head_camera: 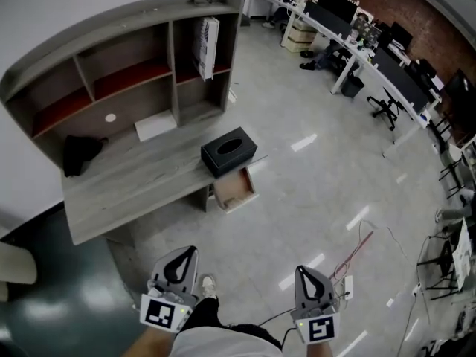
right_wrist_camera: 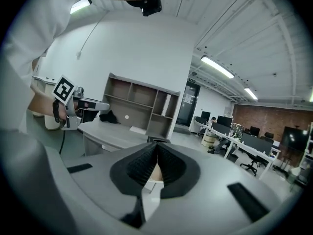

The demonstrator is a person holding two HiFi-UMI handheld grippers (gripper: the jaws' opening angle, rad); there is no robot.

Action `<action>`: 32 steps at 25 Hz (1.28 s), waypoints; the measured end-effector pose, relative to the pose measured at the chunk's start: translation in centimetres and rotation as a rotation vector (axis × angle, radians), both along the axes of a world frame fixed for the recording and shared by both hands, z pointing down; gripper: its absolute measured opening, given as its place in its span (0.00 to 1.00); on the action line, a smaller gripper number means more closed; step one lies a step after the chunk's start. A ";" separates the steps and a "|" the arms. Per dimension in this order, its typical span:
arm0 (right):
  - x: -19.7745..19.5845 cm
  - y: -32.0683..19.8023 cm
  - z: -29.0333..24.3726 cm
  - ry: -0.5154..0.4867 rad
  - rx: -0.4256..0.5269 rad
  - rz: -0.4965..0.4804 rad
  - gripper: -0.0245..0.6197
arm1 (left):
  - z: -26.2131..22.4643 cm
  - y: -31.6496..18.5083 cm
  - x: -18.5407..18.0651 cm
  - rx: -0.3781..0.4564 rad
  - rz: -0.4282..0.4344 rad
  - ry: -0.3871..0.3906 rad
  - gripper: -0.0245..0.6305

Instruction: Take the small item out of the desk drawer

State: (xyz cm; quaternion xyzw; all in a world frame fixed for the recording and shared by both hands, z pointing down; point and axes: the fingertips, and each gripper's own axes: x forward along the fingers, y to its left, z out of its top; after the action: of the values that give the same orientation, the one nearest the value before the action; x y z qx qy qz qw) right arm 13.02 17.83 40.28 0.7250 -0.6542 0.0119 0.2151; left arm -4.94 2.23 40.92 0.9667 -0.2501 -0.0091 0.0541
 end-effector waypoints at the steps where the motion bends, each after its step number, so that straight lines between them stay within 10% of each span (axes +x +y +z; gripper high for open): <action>1: 0.4 -0.9 0.0 -0.003 -0.004 0.010 0.07 | 0.2 -1.1 0.6 -0.006 0.009 -0.003 0.06; 14: 5.5 -6.5 0.1 0.035 -0.026 0.000 0.07 | -0.8 -6.1 7.1 -0.006 0.052 -0.013 0.06; 23: 10.5 -12.0 1.5 0.087 -0.028 -0.147 0.07 | -3.0 -8.1 9.7 0.066 -0.063 -0.043 0.06; 32: 11.9 -17.1 11.1 0.100 -0.221 -0.346 0.08 | 2.2 -10.6 9.2 -0.016 -0.202 -0.132 0.06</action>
State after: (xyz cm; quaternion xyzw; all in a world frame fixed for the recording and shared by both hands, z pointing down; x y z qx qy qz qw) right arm 24.88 0.75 51.40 0.5736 -0.7521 0.0105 0.3245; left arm 4.26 -8.39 43.17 0.9346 -0.3492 0.0509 0.0439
